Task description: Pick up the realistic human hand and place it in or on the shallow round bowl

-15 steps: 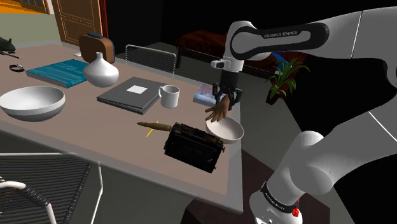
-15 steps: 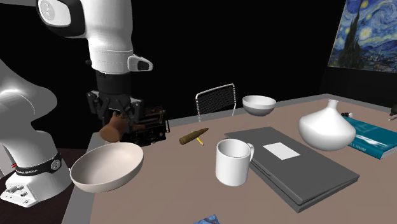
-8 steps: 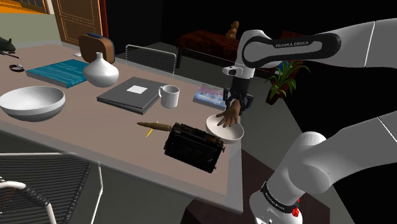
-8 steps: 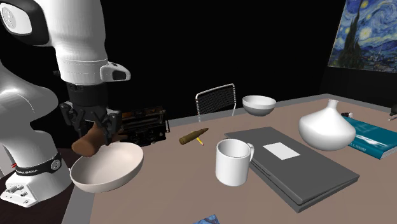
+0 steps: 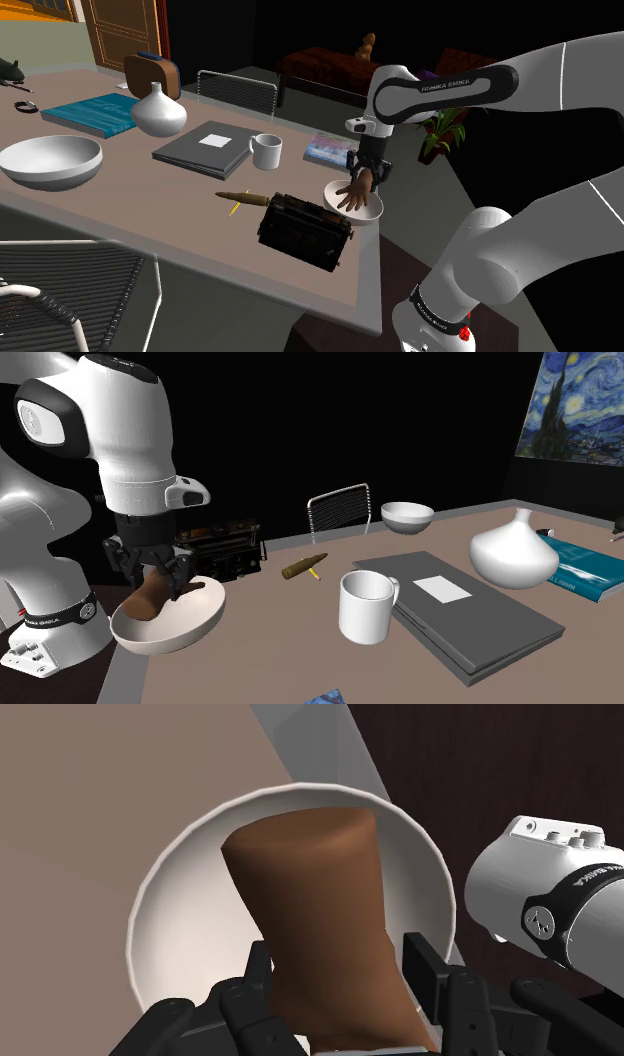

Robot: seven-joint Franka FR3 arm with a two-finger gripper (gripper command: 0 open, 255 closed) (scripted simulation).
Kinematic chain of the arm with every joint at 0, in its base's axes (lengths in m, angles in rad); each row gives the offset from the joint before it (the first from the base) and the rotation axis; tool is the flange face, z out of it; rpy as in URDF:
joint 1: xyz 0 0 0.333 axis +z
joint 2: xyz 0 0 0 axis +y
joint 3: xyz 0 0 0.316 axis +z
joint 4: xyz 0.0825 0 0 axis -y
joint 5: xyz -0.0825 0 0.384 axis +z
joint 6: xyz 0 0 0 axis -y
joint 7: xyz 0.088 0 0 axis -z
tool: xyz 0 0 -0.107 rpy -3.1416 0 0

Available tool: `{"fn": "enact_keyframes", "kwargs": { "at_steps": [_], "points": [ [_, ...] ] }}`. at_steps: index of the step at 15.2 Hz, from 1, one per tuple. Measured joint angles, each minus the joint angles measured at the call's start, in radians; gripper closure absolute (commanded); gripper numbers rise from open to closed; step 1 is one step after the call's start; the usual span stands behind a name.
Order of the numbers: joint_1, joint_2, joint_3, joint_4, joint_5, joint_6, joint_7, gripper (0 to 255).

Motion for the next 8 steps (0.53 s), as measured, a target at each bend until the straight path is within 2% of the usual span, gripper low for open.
{"fn": "enact_keyframes", "kwargs": {
  "at_steps": [3, 8],
  "points": [
    [-0.001, 0.01, -0.005, -0.023, -0.002, 0.033, -0.002, 255],
    [-0.001, 0.012, -0.005, -0.025, -0.002, 0.037, -0.003, 255]
  ]
}}
